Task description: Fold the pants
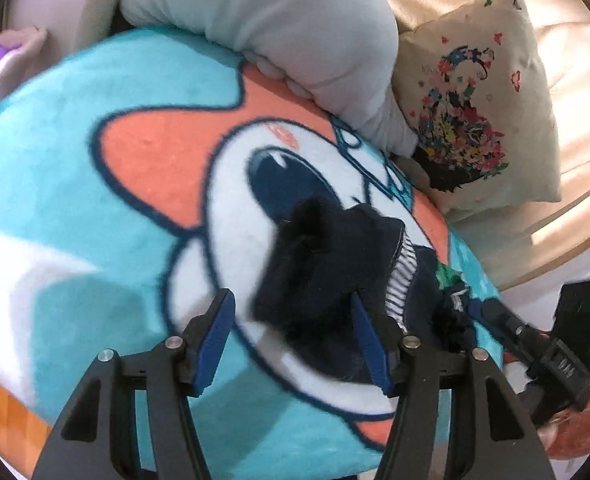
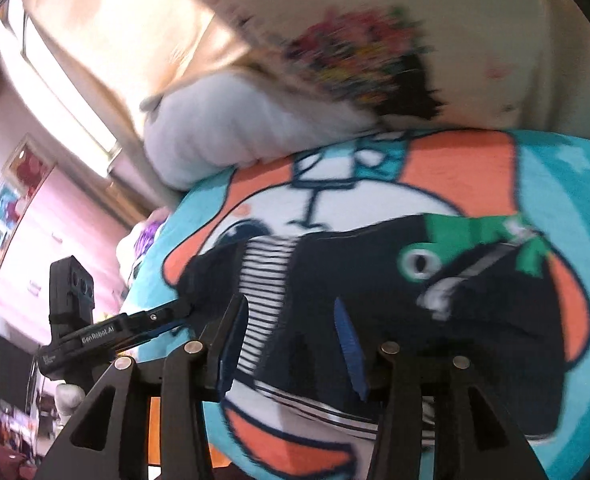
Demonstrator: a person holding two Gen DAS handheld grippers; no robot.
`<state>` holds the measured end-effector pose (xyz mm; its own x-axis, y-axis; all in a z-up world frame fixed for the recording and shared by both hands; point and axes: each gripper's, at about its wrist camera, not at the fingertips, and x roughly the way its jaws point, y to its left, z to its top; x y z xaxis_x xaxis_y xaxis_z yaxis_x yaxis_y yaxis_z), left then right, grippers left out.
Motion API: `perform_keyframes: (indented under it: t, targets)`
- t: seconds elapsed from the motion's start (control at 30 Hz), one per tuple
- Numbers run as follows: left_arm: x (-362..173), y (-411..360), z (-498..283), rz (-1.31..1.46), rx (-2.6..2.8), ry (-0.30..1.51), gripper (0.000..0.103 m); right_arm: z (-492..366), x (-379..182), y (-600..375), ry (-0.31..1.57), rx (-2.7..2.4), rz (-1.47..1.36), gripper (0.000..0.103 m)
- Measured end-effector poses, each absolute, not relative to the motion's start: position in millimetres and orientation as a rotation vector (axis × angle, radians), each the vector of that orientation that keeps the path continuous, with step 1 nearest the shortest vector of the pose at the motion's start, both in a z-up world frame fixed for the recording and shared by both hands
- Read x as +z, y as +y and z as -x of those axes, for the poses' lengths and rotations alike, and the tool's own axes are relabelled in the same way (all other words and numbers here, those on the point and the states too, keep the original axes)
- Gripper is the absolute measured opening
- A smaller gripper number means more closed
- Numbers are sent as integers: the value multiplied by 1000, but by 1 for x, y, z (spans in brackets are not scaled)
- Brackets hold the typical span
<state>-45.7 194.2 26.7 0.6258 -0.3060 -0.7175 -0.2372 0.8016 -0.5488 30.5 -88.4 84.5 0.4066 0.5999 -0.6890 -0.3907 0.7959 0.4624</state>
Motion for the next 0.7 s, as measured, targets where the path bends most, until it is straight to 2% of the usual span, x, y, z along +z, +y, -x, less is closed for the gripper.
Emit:
perform_keyframes:
  t: [0.1, 0.17, 0.2, 0.43, 0.57, 0.63, 0.7]
  targets:
    - [29, 202, 55, 660, -38, 886, 59, -35, 86, -51, 999, 690, -191, 59]
    - [30, 209, 61, 661, -30, 876, 59, -38, 87, -26, 1021, 725, -166, 73]
    - [30, 214, 65, 660, -19, 869, 59, -40, 86, -15, 1033, 741, -156, 74]
    - [32, 226, 84, 600, 17, 833, 59, -60, 60, 76, 1181, 719, 68, 76]
    - [28, 229, 90, 581, 21, 838, 59, -68, 37, 110, 1234, 642, 233, 84]
    - [28, 228, 90, 582, 13, 837, 59, -73, 27, 118, 1264, 604, 294, 84]
    - [29, 225, 89, 577, -2, 832, 59, -76, 24, 121, 1263, 593, 332, 78]
